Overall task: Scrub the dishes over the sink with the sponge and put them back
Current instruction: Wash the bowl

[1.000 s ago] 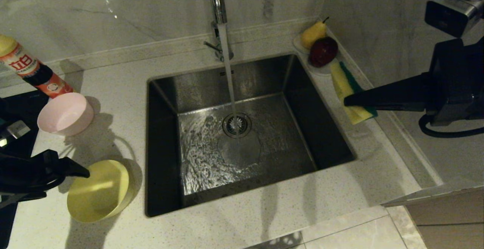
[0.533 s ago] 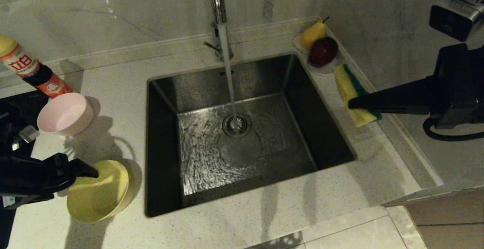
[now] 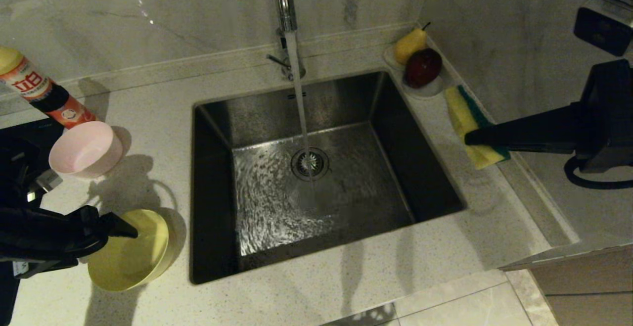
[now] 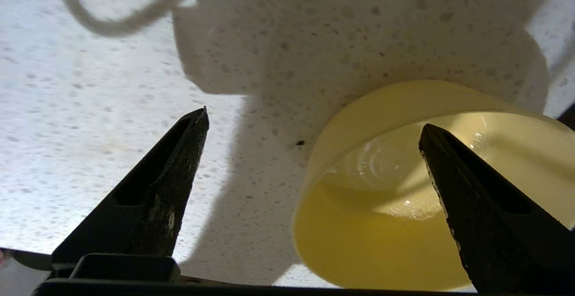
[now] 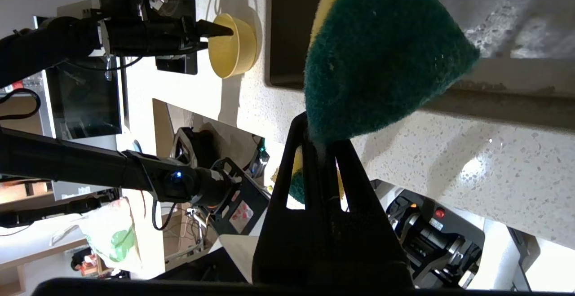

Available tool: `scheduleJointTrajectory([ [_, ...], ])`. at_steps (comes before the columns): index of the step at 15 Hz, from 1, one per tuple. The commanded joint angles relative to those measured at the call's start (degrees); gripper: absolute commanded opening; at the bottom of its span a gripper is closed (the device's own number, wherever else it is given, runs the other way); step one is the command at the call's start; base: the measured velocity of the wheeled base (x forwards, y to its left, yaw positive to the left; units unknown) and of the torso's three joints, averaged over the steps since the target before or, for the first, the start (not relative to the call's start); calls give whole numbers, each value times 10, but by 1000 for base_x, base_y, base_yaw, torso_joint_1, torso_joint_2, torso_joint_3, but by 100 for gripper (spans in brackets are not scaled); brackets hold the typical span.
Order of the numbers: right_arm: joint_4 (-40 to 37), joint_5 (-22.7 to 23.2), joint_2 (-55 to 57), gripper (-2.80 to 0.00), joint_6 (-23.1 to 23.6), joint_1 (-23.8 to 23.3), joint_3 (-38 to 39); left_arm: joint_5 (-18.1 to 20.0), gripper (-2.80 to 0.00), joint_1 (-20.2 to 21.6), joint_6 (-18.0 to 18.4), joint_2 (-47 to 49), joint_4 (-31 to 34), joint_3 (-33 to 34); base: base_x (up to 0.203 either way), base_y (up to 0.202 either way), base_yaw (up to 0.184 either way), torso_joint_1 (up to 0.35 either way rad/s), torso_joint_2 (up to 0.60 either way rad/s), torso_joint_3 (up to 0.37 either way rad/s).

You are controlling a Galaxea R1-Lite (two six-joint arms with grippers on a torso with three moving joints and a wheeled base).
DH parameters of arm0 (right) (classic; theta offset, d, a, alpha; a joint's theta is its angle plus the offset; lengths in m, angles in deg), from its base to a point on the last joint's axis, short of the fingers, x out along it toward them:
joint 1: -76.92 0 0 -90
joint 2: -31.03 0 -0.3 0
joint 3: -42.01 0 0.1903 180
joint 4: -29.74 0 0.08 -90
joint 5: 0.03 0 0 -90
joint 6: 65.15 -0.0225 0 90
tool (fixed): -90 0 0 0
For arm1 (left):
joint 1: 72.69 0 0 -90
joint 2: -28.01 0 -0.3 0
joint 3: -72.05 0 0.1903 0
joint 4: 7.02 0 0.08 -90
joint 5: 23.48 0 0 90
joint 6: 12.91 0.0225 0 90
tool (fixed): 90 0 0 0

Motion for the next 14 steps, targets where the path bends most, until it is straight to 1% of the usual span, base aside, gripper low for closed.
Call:
scheduleJointTrajectory([
  [1, -2, 1, -4, -280, -3, -1, 7, 0, -280, -6, -3, 3, 2, 0, 0, 0, 0, 0, 0, 0],
  [6, -1, 2, -7, -280, -2, -5, 13, 0, -280, -6, -7, 5, 1, -1, 0, 0, 0, 0, 0, 0],
  [9, -1, 2, -9, -280, -2, -5, 16, 0, -280, -6, -20, 4, 0, -7, 0, 0, 0, 0, 0, 0],
  [11, -1, 2, -6, -280, -2, -5, 21, 1, -280, -6, -34, 0, 0, -14, 0, 0, 0, 0, 0, 0],
  [14, 0, 3, -6, -280, -1, -5, 22, 0, -280, -5, -67, -7, 1, -37, 0, 0, 0, 0, 0, 0],
])
